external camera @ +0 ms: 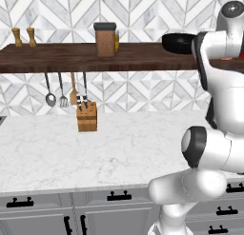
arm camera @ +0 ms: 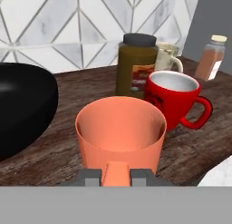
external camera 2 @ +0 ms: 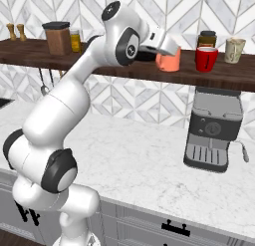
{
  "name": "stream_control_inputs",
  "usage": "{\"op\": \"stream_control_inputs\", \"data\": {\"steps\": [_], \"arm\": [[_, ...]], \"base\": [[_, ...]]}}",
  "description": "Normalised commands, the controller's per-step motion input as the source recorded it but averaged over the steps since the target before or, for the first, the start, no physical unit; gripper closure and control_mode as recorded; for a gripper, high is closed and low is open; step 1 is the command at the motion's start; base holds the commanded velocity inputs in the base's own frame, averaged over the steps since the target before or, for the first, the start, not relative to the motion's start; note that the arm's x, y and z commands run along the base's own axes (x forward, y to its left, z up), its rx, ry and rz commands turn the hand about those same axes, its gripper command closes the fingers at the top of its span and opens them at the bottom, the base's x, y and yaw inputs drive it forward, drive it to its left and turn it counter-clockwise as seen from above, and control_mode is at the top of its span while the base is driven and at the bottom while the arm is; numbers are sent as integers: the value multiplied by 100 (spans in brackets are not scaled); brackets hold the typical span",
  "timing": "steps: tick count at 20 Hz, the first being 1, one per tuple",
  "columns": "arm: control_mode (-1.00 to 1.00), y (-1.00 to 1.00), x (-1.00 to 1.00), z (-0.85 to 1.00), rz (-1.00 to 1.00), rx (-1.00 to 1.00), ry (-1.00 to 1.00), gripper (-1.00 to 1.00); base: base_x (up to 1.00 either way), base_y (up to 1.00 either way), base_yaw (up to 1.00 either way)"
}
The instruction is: Gather all objects into one cabinet and sort the glasses and bowls to opposite sides.
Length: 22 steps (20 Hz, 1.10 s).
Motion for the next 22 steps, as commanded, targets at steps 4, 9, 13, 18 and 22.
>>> {"op": "stream_control_inputs", "data": {"steps": [4,9,13,18,22], "arm": [[-100,-18,8,-19,0,-1,-13,100],[-100,-49,26,-15,0,-1,-11,100],[-100,-20,61,0,0,0,0,100],[-100,-1,51,0,0,0,0,100],[-100,-4,21,-4,0,0,-5,100]], "base": [[0,0,0],[0,0,0],[0,0,0],[0,0,0],[0,0,0]]}}
